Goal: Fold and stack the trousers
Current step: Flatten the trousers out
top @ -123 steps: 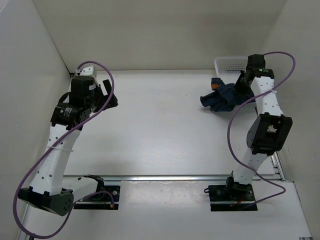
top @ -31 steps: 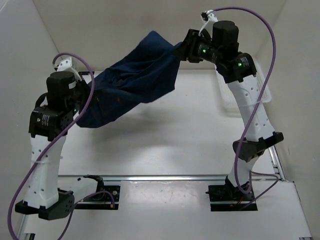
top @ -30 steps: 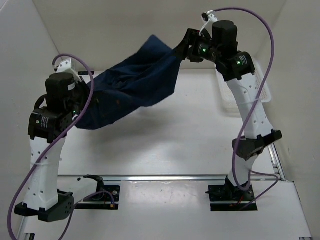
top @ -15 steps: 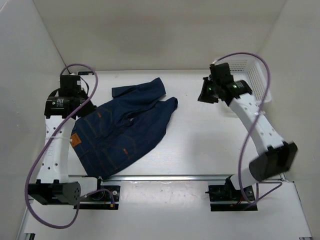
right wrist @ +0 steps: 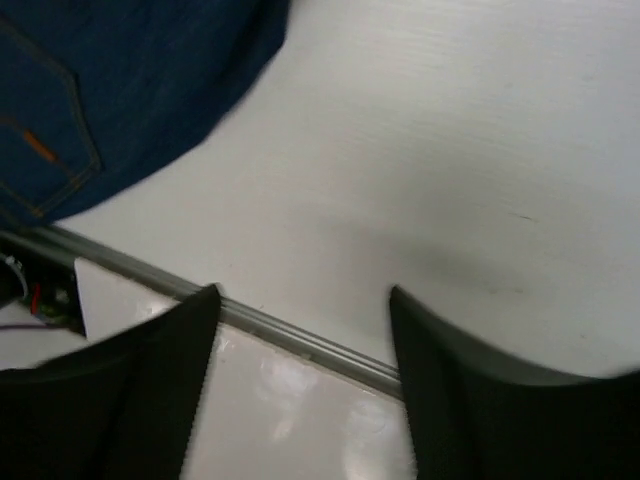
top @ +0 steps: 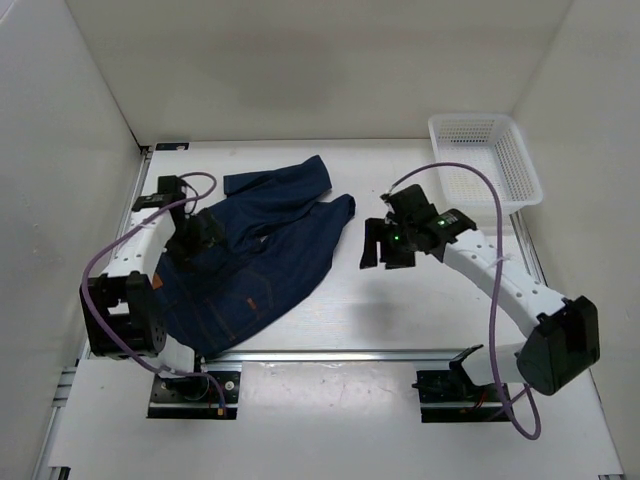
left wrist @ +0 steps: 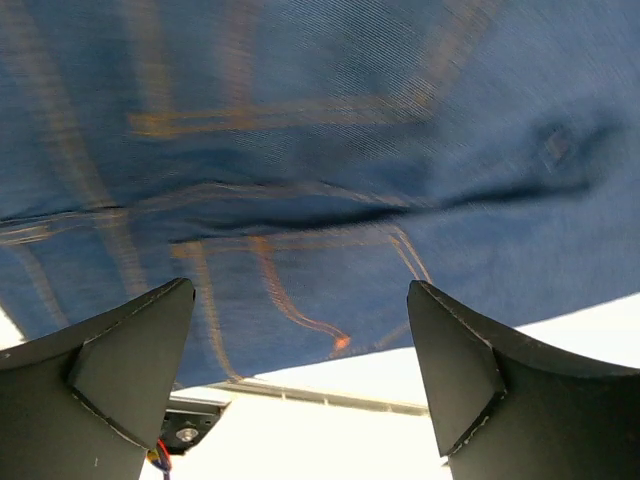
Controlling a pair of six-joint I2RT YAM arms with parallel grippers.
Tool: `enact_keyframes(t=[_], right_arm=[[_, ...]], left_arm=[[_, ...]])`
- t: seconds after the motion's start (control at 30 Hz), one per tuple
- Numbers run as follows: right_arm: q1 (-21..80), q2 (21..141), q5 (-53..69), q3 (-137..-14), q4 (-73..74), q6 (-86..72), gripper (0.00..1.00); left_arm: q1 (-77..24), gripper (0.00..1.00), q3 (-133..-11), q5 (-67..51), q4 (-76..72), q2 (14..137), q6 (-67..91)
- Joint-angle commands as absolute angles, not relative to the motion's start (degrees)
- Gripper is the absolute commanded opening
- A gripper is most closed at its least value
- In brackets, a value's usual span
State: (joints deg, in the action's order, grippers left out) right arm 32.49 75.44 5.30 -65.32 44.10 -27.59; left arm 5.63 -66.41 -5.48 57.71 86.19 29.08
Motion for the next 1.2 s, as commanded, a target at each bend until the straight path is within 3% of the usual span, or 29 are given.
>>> enact_keyframes(t=[0.0,0.07,0.13,0.2,0.27,0.37,0.47,0.5,0.57,0.6,0.67,0.77,0.8,0.83,0.9,0.93,1.03,1.17], right_arm=[[33.7,79.1,15.0,-64.8,34.7,-27.8,0.61],[33.7,82.9,15.9,-66.4,33.1,-27.8,0.47],[33.7,89.6,15.9,-69.6,32.5,-27.2,0.47],[33.7,96.9,16.5,-75.3,32.5,-27.2,0.59],[33.7,103.2,17.0,-78.9,32.5,-27.2,0.87],[34.2,109.2,16.4,-85.4,33.1,-27.2,0.91],[34.2,114.1,15.6,-90.2,33.1,-27.2,0.76],[34.2,115.6,15.6,-91.8,33.9,-27.2,0.65],[34.2,120.0,15.6,-95.1,35.2,-27.2,0.51],[34.2,121.5,14.4,-98.8,36.3,-27.2,0.27],[34.2,125.2,12.8,-103.9,38.4,-27.9,0.0],[32.1,128.3,12.0,-116.3,40.2,-30.8,0.0],[31.5,129.0,12.0,-119.5,40.2,-31.3,0.01],[30.3,129.9,11.5,-122.5,41.5,-31.3,0.15],[29.0,132.3,12.3,-131.5,44.3,-31.3,0.7],[28.5,131.1,12.3,-132.4,46.4,-30.3,0.97],[27.7,121.1,3.9,-120.8,43.9,-29.2,1.0],[27.7,102.3,-3.9,-93.6,33.9,-30.5,1.0]], left_arm=[[-2.2,1.0,-65.1,-7.5,55.2,84.6,27.0],[-5.1,1.0,-63.7,-5.7,55.2,84.6,28.6],[-8.3,1.0,-61.4,-4.2,55.2,84.6,31.4],[-9.8,1.0,-59.3,-2.2,54.7,84.6,33.2],[-9.8,1.0,-58.6,-1.7,53.9,85.2,33.7],[-9.8,1.0,-59.8,-3.1,53.9,86.0,33.8],[-9.8,1.0,-60.4,-5.4,51.6,86.6,34.4],[-9.8,0.99,-60.4,-5.4,51.6,87.9,34.4],[-9.8,0.94,-60.9,-5.4,51.6,89.3,34.4],[-9.8,0.92,-60.9,-5.4,51.6,89.8,34.9],[-10.3,0.85,-60.1,-5.4,51.0,90.5,34.9],[-10.3,0.67,-59.6,-5.4,49.6,91.7,35.6],[-10.3,0.54,-59.6,-6.0,49.6,91.7,35.6],[-10.3,0.53,-60.2,-6.5,49.6,91.7,35.6],[-11.6,0.63,-62.2,-9.7,49.6,90.6,34.9],[-11.6,0.76,-63.3,-9.8,49.6,88.4,34.9],[-11.6,0.99,-70.1,-4.9,54.5,86.4,34.4],[-5.1,0.96,-76.3,3.3,60.1,89.5,33.1]])
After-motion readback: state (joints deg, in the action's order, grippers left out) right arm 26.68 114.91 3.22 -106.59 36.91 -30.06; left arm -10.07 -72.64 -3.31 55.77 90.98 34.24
